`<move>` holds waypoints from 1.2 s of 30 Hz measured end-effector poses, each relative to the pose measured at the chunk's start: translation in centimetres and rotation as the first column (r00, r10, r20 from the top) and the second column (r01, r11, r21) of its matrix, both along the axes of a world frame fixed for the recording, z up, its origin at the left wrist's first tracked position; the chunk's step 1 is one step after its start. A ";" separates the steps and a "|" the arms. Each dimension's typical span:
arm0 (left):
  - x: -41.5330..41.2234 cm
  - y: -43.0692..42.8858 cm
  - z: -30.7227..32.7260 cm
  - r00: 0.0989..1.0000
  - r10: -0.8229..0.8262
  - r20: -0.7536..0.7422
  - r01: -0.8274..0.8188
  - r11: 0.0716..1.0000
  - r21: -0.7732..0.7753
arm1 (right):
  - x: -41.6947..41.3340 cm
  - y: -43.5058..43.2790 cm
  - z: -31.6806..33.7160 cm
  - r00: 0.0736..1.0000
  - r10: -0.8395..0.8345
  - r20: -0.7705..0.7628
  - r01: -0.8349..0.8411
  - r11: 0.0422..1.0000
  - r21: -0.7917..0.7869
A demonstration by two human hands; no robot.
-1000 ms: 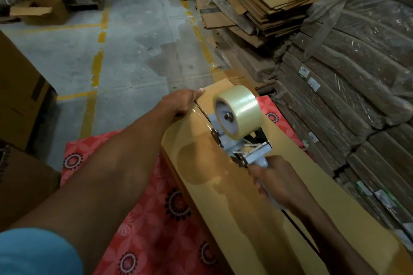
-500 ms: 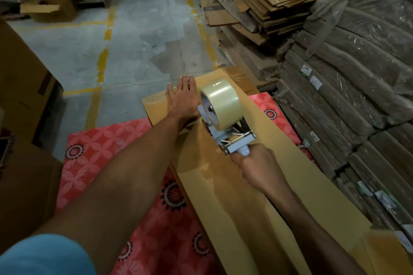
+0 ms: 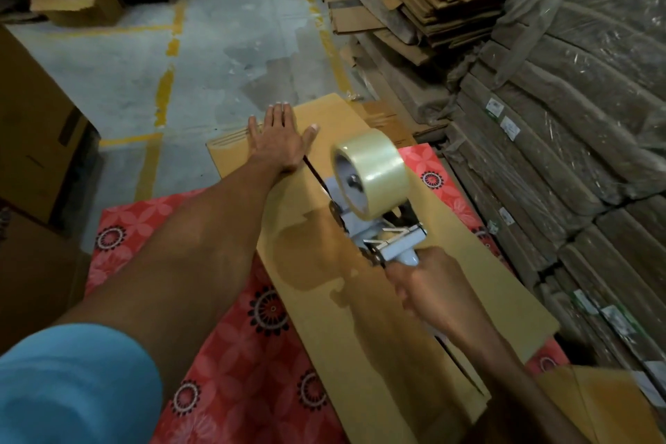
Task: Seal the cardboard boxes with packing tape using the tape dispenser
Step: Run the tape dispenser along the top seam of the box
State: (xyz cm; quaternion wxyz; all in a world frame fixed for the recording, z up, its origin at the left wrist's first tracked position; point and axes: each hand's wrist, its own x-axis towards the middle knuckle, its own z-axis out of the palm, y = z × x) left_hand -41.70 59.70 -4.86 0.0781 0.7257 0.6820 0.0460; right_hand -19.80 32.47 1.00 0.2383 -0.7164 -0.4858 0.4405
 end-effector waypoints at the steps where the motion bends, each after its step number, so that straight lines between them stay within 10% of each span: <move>1: 0.0 0.0 -0.1 1.000 -0.003 0.001 0.003 1.000 0.003 | 0.6 -1.1 -0.1 1.000 0.000 -0.012 0.000 1.000 -0.010; 36: 6.5 -11.8 0.8 0.998 0.062 0.008 -0.061 0.994 -0.091 | 5.4 -10.9 -0.5 1.000 -0.019 0.010 0.020 0.999 -0.030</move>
